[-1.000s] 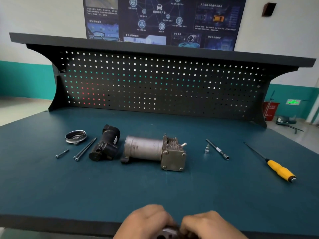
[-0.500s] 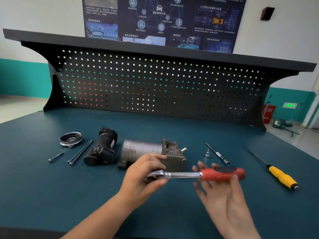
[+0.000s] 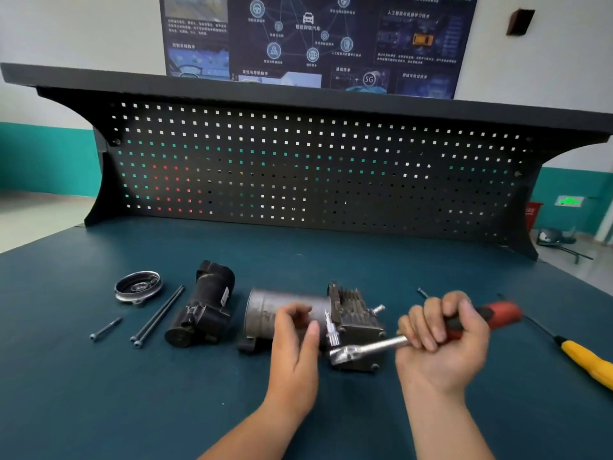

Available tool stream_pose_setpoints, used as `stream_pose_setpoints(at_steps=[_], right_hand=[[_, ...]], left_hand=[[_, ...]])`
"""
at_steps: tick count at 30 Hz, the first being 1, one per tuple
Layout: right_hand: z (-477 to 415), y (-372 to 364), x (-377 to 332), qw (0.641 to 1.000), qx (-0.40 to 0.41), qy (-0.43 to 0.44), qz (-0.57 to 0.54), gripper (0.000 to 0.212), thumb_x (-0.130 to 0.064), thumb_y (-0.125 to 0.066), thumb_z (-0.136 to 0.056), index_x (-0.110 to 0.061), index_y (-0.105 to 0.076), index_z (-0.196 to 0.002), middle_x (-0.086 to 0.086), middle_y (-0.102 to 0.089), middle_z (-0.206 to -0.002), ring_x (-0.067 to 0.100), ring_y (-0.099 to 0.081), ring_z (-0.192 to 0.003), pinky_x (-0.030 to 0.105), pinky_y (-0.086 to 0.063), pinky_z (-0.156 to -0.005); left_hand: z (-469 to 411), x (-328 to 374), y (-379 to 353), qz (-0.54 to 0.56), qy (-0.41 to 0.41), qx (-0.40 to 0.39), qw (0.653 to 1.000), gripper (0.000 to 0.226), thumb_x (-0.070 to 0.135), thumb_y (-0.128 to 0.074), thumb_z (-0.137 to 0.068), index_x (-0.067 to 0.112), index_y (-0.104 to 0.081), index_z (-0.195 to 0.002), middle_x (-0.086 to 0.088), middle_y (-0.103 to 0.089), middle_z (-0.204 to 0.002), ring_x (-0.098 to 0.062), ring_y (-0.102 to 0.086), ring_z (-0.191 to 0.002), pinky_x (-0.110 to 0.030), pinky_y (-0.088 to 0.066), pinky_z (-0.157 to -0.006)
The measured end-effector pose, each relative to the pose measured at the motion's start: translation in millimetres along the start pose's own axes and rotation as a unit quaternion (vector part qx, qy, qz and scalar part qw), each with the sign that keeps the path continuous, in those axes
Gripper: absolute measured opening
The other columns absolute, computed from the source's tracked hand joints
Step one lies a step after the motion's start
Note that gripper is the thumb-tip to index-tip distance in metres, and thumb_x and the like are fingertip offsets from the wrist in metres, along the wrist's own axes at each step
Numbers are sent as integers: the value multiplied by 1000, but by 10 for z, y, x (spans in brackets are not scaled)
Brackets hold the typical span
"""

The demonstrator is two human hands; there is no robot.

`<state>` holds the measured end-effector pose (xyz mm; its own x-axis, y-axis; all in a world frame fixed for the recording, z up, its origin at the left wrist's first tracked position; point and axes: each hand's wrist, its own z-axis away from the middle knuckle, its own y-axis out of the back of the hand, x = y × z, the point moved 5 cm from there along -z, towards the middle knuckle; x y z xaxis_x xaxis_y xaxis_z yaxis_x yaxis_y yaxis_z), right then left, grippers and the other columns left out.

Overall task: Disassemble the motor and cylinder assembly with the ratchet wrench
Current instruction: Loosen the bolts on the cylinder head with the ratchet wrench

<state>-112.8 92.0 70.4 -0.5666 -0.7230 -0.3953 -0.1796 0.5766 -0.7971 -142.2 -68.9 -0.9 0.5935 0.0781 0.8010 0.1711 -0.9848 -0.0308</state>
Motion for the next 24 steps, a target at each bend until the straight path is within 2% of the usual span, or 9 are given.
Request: stream_pose_setpoints(at_steps=[2, 4, 5, 7, 9, 13, 17, 24], right_hand=[[13, 67, -18, 1000, -3, -1, 7, 47, -43, -86, -38, -22, -46, -54, -11, -31, -37, 2, -20, -29, 14, -21, -31], [19, 93, -60, 999, -3, 12, 30, 46, -44, -85, -42, -23, -46, -55, -12, -32, -37, 1, -25, -28, 13, -23, -32], [19, 105, -75, 999, 0, 19, 40, 44, -45, -84, -46, -23, -47, -56, -12, -32, -37, 0, -26, -28, 12, -23, -32], [25, 149, -82, 998, 21, 26, 60, 35, -43, -77, -58, -24, -47, -55, -12, -32, -38, 0, -26, -28, 12, -22, -32], [30, 192, -74, 996, 51, 34, 69, 26, -37, -61, -71, -24, -48, -52, -13, -32, -39, -1, -26, -29, 13, -22, -32], [19, 231, -51, 992, 96, 37, 69, 44, -27, -43, -91, -24, -49, -47, -13, -31, -40, 0, -25, -31, 14, -21, -33], [43, 240, -51, 991, 113, 32, 69, 47, -26, -41, -95, -24, -49, -48, -12, -31, -40, 1, -25, -31, 14, -21, -33], [13, 306, -52, 987, 143, 11, 65, 48, -26, -45, -94, -23, -47, -46, -12, -30, -40, 1, -25, -32, 14, -21, -33]], left_hand=[[-20, -158, -9, 36, 128, -20, 991, 20, 18, -45, -98, 13, -49, -80, 2, -51, -60, -15, -44, -51, -21, -37, -49], [4, -248, -94, 39, 213, -106, 971, 33, 23, -47, -97, 11, -49, -66, 7, -45, -44, -13, -41, -39, -17, -32, -39], [26, -253, -149, 30, 227, -163, 960, 36, 26, -50, -96, 13, -48, -63, 7, -44, -41, -12, -43, -36, -15, -30, -36], [66, -235, -228, 12, 226, -248, 942, 35, 28, -55, -94, 17, -48, -62, 7, -47, -41, -10, -47, -35, -14, -28, -35], [77, -240, -245, 6, 222, -273, 936, 31, 27, -54, -94, 16, -48, -66, 6, -50, -45, -11, -50, -37, -17, -31, -36], [94, -205, -280, 22, 220, -285, 933, 28, 23, -45, -99, 15, -43, -72, 3, -50, -49, -12, -51, -36, -19, -32, -36], [104, -178, -296, 19, 217, -290, 932, 28, 24, -40, -101, 13, -43, -75, 2, -46, -48, -12, -50, -36, -19, -30, -37], [136, -219, -312, 2, 227, -315, 921, 34, 29, -39, -101, 16, -40, -70, 6, -48, -47, -12, -48, -37, -19, -31, -41]])
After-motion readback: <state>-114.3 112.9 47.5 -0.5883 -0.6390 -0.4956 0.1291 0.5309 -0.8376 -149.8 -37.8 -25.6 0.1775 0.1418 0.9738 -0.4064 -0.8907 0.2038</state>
